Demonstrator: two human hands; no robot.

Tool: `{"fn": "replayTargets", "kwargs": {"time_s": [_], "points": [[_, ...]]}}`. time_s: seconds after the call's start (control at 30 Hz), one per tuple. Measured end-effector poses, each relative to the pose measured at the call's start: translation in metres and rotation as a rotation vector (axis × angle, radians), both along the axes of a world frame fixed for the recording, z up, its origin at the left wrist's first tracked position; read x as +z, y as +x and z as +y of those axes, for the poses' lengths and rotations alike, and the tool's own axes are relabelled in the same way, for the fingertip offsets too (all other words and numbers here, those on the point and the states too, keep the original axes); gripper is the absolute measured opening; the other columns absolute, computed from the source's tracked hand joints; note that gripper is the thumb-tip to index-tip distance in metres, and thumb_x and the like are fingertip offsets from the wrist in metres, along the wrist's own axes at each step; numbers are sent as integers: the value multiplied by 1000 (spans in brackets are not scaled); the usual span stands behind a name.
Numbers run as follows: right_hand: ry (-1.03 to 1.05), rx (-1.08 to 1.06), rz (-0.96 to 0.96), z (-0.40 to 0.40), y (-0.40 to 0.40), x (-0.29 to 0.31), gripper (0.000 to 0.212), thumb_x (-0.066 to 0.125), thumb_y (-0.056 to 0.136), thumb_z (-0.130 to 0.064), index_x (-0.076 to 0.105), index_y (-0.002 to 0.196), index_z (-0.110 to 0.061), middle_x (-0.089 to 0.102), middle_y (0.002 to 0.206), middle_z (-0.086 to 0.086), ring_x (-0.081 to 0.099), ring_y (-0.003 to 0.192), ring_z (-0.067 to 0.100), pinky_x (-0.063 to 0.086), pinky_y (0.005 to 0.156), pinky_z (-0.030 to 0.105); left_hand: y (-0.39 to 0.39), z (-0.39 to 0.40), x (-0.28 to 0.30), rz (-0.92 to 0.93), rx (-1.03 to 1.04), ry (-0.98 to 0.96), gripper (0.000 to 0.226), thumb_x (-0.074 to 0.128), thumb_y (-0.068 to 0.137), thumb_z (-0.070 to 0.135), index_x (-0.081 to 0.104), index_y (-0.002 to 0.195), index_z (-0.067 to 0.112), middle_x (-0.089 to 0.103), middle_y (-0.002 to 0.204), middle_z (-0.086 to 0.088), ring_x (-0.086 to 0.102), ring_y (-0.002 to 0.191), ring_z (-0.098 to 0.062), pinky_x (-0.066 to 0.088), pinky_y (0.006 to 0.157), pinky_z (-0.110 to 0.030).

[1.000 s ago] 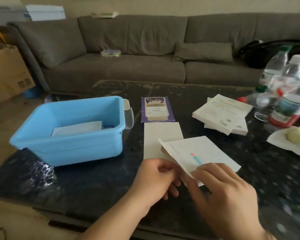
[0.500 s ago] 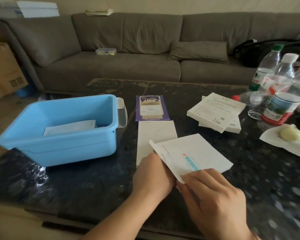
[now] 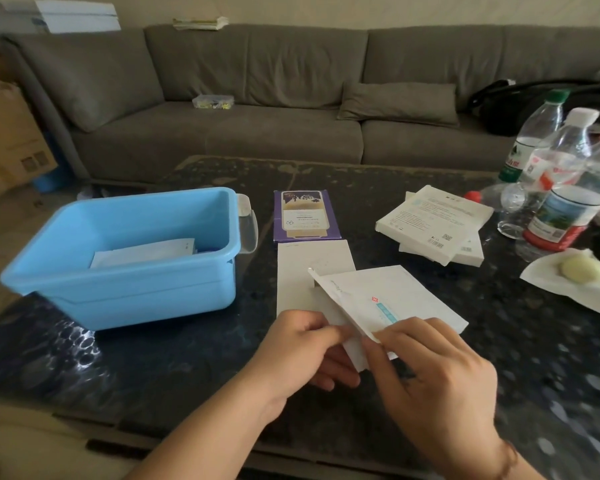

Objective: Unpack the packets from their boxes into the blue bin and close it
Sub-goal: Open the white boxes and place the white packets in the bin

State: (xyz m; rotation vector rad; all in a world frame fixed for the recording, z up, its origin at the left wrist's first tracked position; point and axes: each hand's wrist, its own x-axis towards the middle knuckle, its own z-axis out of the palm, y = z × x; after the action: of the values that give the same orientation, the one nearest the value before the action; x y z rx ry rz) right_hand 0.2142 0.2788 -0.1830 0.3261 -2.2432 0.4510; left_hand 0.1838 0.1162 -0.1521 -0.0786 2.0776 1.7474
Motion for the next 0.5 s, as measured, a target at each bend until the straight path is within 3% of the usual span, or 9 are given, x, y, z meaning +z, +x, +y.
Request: {"fn": "replayTargets", "kwargs": {"time_s": [0.1, 0.2, 0.27, 0.4, 0.5], "points": [[-1, -9, -33, -3, 0, 0, 28, 61, 89, -35, 71, 67, -21, 68, 76, -11, 62, 67, 16, 41, 42, 27, 5, -19, -2, -57, 78, 134, 18, 55, 95, 13, 67, 108, 10, 77, 90, -13, 76, 83, -27, 54, 63, -31], [6, -9, -62, -5, 1, -1, 23, 65, 86, -35, 72, 68, -22, 68, 78, -12, 63, 71, 16, 42, 43, 28, 8, -40, -1, -122, 184, 411, 41, 56, 75, 8, 66, 115, 11, 76, 101, -13, 75, 92, -26, 57, 74, -39], [34, -7, -80, -6, 1, -3, 19, 67, 83, -35, 73, 69, -23, 68, 78, -12, 65, 73, 17, 42, 43, 27, 11, -53, 0, -133, 213, 537, 51, 54, 66, 14, 66, 116, 13, 76, 105, -13, 75, 93, -27, 58, 69, -39], [127, 4, -208, -11, 5, -2, 15, 66, 79, -39, 75, 75, -27, 69, 84, -12, 68, 82, 18, 42, 45, 22, 19, -79, 4, -75, 233, 580, 53, 52, 64, 17, 67, 115, 15, 75, 108, -11, 71, 99, -28, 55, 58, -32], [149, 38, -260, -17, 13, 17, 25, 61, 74, -45, 76, 85, -29, 70, 92, -15, 67, 92, 18, 49, 58, 24, 25, -99, 8, -38, 249, 564, 67, 61, 50, 22, 68, 117, 14, 74, 112, -12, 65, 111, -31, 52, 69, -35]]}}
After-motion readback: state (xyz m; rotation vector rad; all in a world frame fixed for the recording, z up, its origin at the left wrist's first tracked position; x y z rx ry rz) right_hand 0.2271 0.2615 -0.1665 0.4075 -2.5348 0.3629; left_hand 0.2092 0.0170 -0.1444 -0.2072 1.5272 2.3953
